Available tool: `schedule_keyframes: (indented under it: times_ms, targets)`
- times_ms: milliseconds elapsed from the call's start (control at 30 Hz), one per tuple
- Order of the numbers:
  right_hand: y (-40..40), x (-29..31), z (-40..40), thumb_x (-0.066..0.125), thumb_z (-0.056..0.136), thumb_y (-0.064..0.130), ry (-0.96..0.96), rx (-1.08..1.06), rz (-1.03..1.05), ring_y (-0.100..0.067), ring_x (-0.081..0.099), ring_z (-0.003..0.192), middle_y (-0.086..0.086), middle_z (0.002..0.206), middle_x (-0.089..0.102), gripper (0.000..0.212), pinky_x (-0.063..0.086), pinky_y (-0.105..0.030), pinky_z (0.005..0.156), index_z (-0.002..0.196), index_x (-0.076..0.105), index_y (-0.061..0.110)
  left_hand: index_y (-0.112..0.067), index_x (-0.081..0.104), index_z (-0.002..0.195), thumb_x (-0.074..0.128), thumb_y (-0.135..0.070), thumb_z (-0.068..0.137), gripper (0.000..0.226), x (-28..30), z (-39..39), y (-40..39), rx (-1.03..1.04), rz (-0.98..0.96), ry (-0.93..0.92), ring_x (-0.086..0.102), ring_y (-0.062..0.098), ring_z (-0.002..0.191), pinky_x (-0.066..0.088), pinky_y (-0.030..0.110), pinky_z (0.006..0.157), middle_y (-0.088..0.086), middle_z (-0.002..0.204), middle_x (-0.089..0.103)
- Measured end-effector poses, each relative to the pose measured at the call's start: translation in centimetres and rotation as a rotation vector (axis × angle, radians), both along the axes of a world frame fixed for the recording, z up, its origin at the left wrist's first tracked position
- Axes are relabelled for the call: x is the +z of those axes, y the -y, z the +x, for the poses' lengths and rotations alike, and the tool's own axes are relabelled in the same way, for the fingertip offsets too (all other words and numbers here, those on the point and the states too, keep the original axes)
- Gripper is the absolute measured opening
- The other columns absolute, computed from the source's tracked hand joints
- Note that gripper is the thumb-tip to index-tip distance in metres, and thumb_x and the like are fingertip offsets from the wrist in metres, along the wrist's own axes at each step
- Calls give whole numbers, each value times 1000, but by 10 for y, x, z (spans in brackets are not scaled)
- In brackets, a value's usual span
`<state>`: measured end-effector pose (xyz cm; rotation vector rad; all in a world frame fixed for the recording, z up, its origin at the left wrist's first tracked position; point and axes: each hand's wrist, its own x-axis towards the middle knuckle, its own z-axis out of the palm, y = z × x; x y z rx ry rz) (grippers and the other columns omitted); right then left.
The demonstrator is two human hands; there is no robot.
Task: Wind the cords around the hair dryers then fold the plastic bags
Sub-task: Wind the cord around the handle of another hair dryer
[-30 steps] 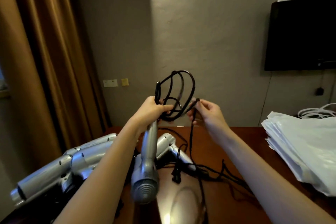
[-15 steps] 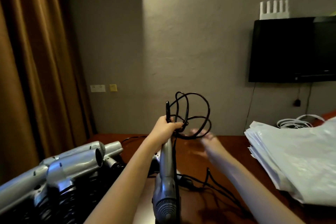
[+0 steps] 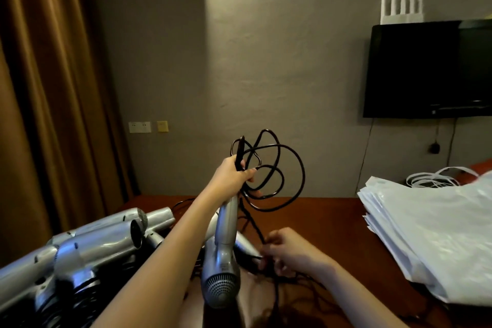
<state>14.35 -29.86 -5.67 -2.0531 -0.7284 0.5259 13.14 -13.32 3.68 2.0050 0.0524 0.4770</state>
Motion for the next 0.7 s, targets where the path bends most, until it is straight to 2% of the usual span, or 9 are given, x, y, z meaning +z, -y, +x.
schedule_keyframes:
  times_ms: [100, 167, 267, 367, 500, 567, 600, 667, 700]
  targets:
    - [17, 23, 21, 53, 97, 13, 134, -206, 76, 2, 43, 31, 1, 59, 58, 13, 31, -13, 36, 87, 60, 13, -12, 50, 84, 66, -14, 91, 18, -1, 0, -7, -75, 119, -83, 72, 26, 79, 58, 47, 82, 1, 75, 60]
    - [30, 49, 33, 58, 95, 13, 217, -268, 158, 7, 44, 33, 10, 52, 54, 15, 31, -7, 39, 82, 64, 13, -15, 52, 89, 63, -11, 94, 13, -3, -4, -5, -151, 150, -175, 73, 30, 84, 56, 48, 88, 2, 82, 63]
    - [38, 80, 52, 59, 94, 11, 308, -302, 231, 5, 44, 39, 13, 44, 54, 19, 32, -8, 44, 77, 68, 10, -12, 57, 97, 64, -15, 94, 8, -8, 0, 1, -151, 253, -170, 71, 23, 90, 54, 41, 91, 5, 90, 70]
    - [39, 88, 72, 53, 95, 5, 312, -378, 233, 2, 49, 45, 4, 66, 65, 16, 37, -11, 46, 97, 69, 7, -19, 54, 94, 63, -17, 93, 9, -13, 4, 14, -110, 406, -174, 60, 19, 92, 45, 28, 75, 0, 95, 62]
    - [50, 68, 85, 45, 98, 6, 199, -460, 241, -7, 63, 59, -9, 99, 69, 26, 52, -20, 60, 119, 61, 1, -15, 55, 95, 55, -13, 94, 3, -26, 13, 32, -115, 485, -176, 55, 21, 92, 39, 27, 66, 5, 97, 59]
    - [54, 62, 76, 52, 97, 15, 394, -504, 159, -15, 67, 82, -6, 118, 62, 29, 52, -27, 80, 124, 60, 8, -11, 58, 114, 56, -10, 93, 21, -34, 21, 39, -141, 531, -214, 57, 24, 105, 42, 27, 76, 9, 112, 62]
    - [54, 62, 66, 56, 95, 16, 519, -527, 191, -15, 64, 88, -3, 119, 59, 28, 48, -21, 84, 121, 62, 10, -11, 56, 124, 59, -10, 92, 33, -36, 24, 42, -155, 543, -230, 57, 25, 112, 44, 27, 83, 9, 121, 61]
    - [51, 61, 44, 64, 89, 12, 695, -445, 340, -10, 62, 84, 1, 107, 58, 17, 45, -11, 77, 105, 67, 12, -13, 53, 133, 68, -15, 89, 47, -42, 31, 46, -166, 554, -234, 56, 25, 118, 44, 28, 89, 8, 127, 61]
    - [48, 60, 35, 66, 87, 11, 736, -351, 317, -9, 62, 84, 1, 101, 60, 12, 47, -12, 76, 99, 67, 13, -12, 56, 129, 70, -17, 87, 44, -44, 34, 48, -160, 563, -223, 58, 26, 116, 43, 28, 86, 9, 124, 63]
